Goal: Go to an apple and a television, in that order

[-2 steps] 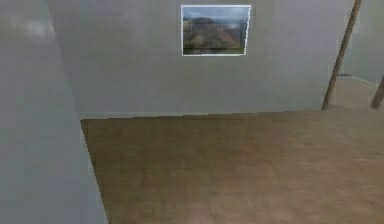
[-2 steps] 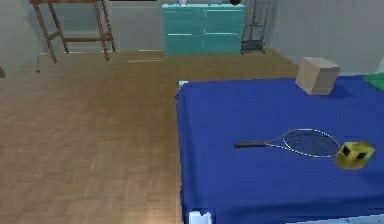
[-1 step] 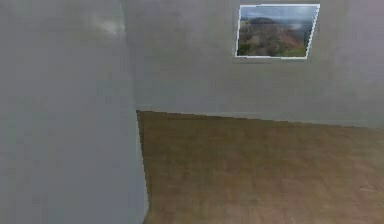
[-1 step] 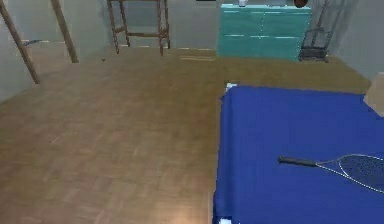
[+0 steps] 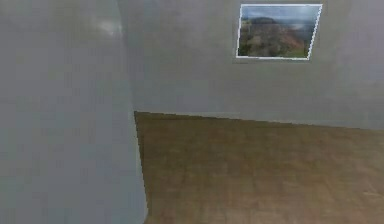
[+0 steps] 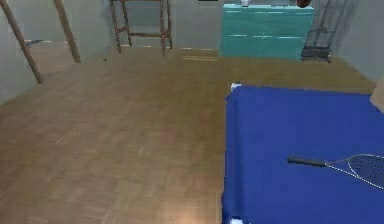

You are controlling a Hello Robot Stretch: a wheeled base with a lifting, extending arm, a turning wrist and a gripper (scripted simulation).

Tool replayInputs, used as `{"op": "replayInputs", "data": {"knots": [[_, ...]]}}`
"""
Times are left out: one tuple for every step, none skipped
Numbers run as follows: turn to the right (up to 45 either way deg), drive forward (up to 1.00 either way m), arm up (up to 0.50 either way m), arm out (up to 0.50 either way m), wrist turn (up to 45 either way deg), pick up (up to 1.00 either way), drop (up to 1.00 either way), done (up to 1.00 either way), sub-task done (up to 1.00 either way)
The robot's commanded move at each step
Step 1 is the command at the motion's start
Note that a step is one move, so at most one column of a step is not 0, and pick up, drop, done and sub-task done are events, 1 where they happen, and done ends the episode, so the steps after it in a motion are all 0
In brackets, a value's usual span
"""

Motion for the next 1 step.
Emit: {"op": "replayInputs", "data": {"knots": [[45.0,0.0,0.0,0.0,0.0,0.0,0.0,0.0,0.0]]}}
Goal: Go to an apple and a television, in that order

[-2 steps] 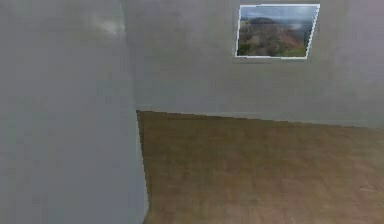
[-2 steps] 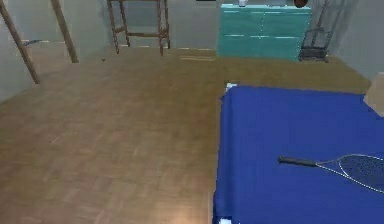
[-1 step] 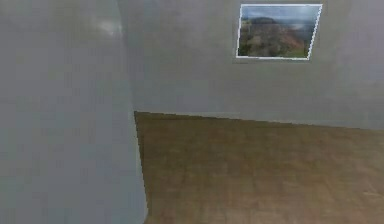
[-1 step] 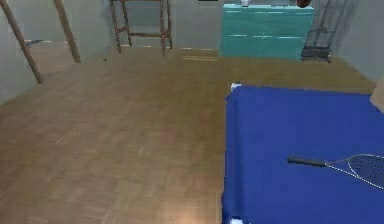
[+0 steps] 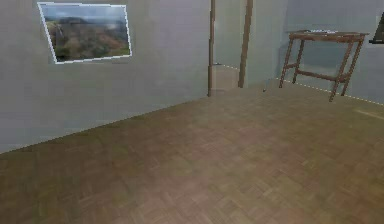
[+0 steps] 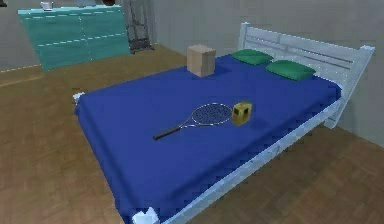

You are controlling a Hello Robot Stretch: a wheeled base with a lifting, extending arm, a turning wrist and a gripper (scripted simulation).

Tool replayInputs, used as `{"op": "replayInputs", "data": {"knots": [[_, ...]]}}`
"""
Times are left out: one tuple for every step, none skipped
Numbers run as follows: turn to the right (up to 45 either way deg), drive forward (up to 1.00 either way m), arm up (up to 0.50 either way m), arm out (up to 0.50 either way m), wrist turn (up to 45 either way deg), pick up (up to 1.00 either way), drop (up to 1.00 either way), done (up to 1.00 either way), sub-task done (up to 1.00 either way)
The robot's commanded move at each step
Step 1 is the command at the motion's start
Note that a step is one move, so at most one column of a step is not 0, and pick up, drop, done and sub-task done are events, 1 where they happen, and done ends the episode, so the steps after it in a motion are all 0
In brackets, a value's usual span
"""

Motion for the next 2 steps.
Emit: {"op": "replayInputs", "data": {"knots": [[6.0,0.0,0.0,0.0,0.0,0.0,0.0,0.0,0.0],[0.0,0.4,0.0,0.0,0.0,0.0,0.0,0.0,0.0]]}}
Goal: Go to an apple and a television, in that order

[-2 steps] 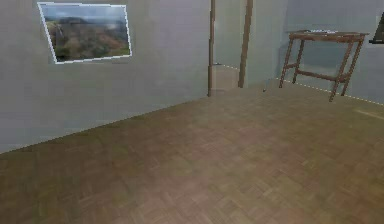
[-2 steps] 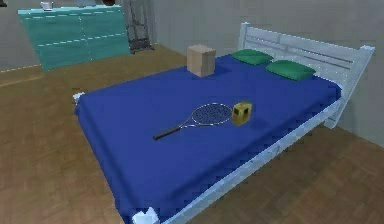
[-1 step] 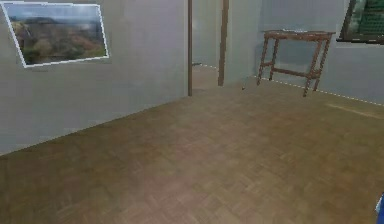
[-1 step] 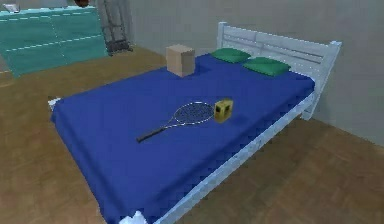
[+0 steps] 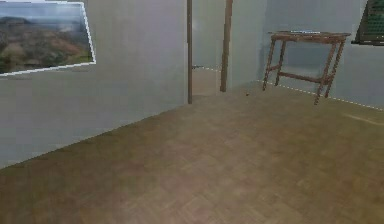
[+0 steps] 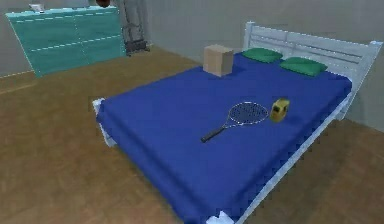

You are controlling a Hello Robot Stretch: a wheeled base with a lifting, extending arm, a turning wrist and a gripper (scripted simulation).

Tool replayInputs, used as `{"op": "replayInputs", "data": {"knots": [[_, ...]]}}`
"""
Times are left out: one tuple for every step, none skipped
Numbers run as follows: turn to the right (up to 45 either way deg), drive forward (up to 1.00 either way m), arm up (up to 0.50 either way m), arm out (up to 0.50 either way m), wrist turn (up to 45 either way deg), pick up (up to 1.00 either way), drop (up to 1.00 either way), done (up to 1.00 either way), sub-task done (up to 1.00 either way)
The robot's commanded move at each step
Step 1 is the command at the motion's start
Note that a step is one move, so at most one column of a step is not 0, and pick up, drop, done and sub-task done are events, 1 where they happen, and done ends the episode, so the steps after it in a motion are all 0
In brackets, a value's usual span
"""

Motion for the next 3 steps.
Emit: {"op": "replayInputs", "data": {"knots": [[9.0,0.0,0.0,0.0,0.0,0.0,0.0,0.0,0.0],[0.0,1.0,0.0,0.0,0.0,0.0,0.0,0.0,0.0],[0.0,1.0,0.0,0.0,0.0,0.0,0.0,0.0,0.0]]}}
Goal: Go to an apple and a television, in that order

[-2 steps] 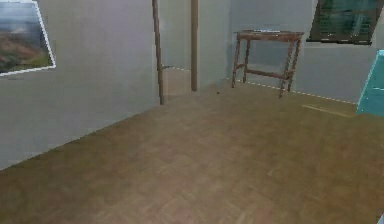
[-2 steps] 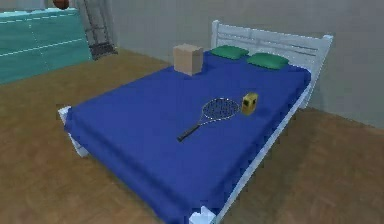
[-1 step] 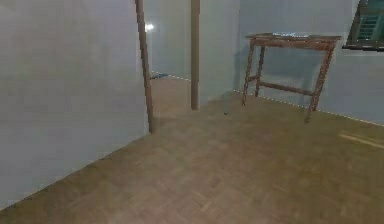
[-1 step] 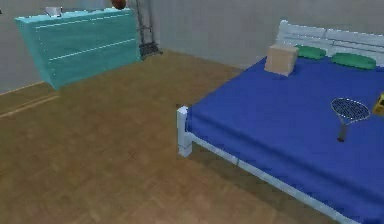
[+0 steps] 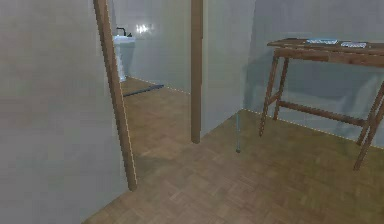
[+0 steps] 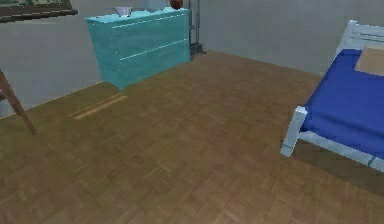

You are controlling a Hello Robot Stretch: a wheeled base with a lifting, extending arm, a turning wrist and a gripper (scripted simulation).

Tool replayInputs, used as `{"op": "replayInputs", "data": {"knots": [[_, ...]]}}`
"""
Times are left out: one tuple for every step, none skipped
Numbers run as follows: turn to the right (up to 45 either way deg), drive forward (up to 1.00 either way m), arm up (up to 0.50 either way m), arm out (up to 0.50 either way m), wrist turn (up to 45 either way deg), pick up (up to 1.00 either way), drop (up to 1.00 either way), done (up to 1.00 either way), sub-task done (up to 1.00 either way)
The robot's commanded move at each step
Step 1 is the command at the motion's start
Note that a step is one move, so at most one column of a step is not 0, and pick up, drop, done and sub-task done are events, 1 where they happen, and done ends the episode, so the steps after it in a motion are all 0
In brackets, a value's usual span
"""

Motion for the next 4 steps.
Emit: {"op": "replayInputs", "data": {"knots": [[3.0,0.0,0.0,0.0,0.0,0.0,0.0,0.0,0.0],[0.0,1.0,0.0,0.0,0.0,0.0,0.0,0.0,0.0],[0.0,0.4,0.0,0.0,0.0,0.0,0.0,0.0,0.0],[-45.0,0.0,0.0,0.0,0.0,0.0,0.0,0.0,0.0]]}}
